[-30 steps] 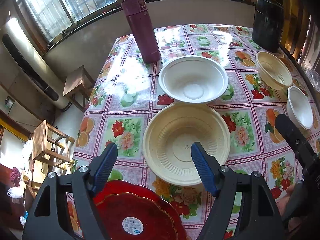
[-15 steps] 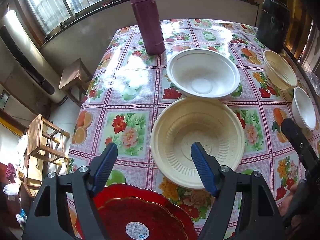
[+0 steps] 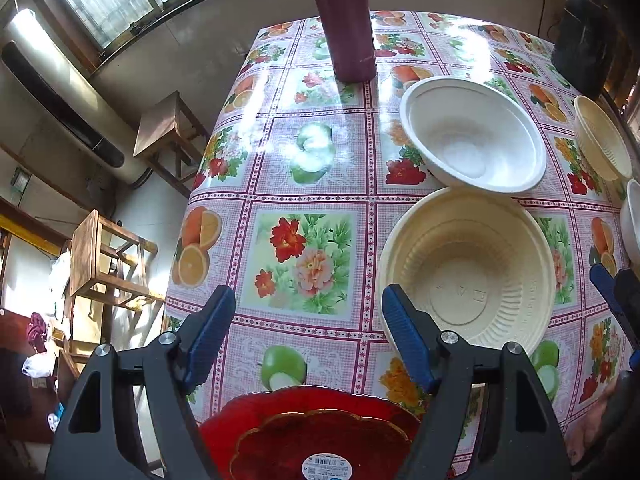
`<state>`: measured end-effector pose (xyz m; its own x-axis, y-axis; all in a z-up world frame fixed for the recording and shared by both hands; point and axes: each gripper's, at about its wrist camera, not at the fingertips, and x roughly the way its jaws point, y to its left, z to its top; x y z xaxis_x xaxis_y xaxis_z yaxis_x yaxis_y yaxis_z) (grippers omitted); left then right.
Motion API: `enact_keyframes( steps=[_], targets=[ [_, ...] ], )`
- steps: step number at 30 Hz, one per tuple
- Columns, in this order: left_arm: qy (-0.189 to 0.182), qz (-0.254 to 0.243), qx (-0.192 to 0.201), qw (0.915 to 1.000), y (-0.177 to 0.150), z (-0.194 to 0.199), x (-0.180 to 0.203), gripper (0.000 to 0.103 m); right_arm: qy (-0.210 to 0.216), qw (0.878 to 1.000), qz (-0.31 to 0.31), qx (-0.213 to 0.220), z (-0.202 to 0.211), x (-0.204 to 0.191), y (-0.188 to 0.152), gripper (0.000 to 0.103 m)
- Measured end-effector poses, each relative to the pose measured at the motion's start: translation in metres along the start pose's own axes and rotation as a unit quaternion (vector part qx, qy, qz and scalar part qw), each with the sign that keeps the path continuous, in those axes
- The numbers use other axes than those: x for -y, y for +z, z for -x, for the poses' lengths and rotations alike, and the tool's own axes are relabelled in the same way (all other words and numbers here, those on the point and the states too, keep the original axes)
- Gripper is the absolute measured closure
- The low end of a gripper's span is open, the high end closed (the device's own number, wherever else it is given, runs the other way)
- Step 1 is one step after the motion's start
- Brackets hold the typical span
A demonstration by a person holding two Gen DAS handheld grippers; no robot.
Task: Organize plates and bowls
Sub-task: 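Move both grippers toward the rim of the large cream ribbed plate, then close the left gripper on the cream plate rim while the right gripper grips it too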
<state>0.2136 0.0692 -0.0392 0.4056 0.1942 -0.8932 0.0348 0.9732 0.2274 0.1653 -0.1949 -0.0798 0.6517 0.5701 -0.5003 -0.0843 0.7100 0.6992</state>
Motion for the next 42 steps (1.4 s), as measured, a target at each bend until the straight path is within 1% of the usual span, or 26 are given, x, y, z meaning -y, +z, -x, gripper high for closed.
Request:
enact_keyframes(
  steps=[4, 8, 11, 15, 17, 19, 20, 25, 27, 29, 32, 36, 38, 42],
  targets=[
    [-0.006, 0.005, -0.003, 1.0, 0.001, -0.004, 0.002, 0.027, 0.016, 0.999, -0.005, -0.039, -0.017, 0.0, -0.005, 0.007],
    [-0.002, 0.0, -0.019, 0.9998, 0.005, -0.014, 0.01, 0.027, 0.036, 0.998, -0.032, -0.045, -0.019, 0.008, -0.004, 0.007],
    [-0.012, 0.012, -0.032, 0.9994, 0.008, -0.022, 0.012, 0.027, 0.053, 0.995, -0.061, -0.059, -0.022, 0.018, -0.004, 0.008],
    [-0.021, 0.019, -0.043, 0.9987, 0.01, -0.028, 0.017, 0.027, 0.071, 0.992, -0.085, -0.061, -0.023, 0.027, -0.001, 0.015],
    [-0.03, 0.02, -0.047, 0.9982, 0.011, -0.029, 0.02, 0.027, 0.072, 0.991, -0.09, -0.062, -0.023, 0.03, -0.001, 0.016],
    [-0.034, 0.022, -0.047, 0.9981, 0.011, -0.028, 0.023, 0.027, 0.077, 0.99, -0.094, -0.065, -0.026, 0.031, -0.002, 0.021],
    [-0.036, 0.022, -0.047, 0.998, 0.011, -0.028, 0.023, 0.027, 0.082, 0.99, -0.093, -0.067, -0.026, 0.031, -0.002, 0.022],
    [-0.038, 0.02, -0.043, 0.9982, 0.011, -0.024, 0.021, 0.027, 0.076, 0.992, -0.08, -0.069, -0.031, 0.023, -0.004, 0.02],
    [-0.034, 0.02, -0.04, 0.9984, 0.01, -0.023, 0.021, 0.027, 0.073, 0.992, -0.076, -0.071, -0.034, 0.02, -0.004, 0.02],
    [-0.022, 0.018, -0.026, 0.9993, 0.009, -0.019, 0.021, 0.027, 0.073, 0.992, -0.075, -0.072, -0.034, 0.019, -0.004, 0.02],
    [0.006, 0.009, 0.016, 0.9998, 0.003, -0.008, 0.023, 0.027, 0.061, 0.994, -0.067, -0.063, -0.032, 0.014, -0.004, 0.02],
    [0.048, -0.023, 0.076, 0.9957, -0.007, 0.007, 0.033, 0.027, 0.051, 0.996, -0.049, -0.052, -0.028, 0.011, -0.006, 0.02],
    [0.058, -0.034, 0.095, 0.9932, -0.011, 0.012, 0.036, 0.027, 0.047, 0.997, -0.042, -0.053, -0.028, 0.009, -0.007, 0.02],
    [0.064, -0.045, 0.117, 0.9901, -0.015, 0.018, 0.04, 0.027, 0.041, 0.998, -0.032, -0.045, -0.026, 0.008, -0.006, 0.02]
  ],
)
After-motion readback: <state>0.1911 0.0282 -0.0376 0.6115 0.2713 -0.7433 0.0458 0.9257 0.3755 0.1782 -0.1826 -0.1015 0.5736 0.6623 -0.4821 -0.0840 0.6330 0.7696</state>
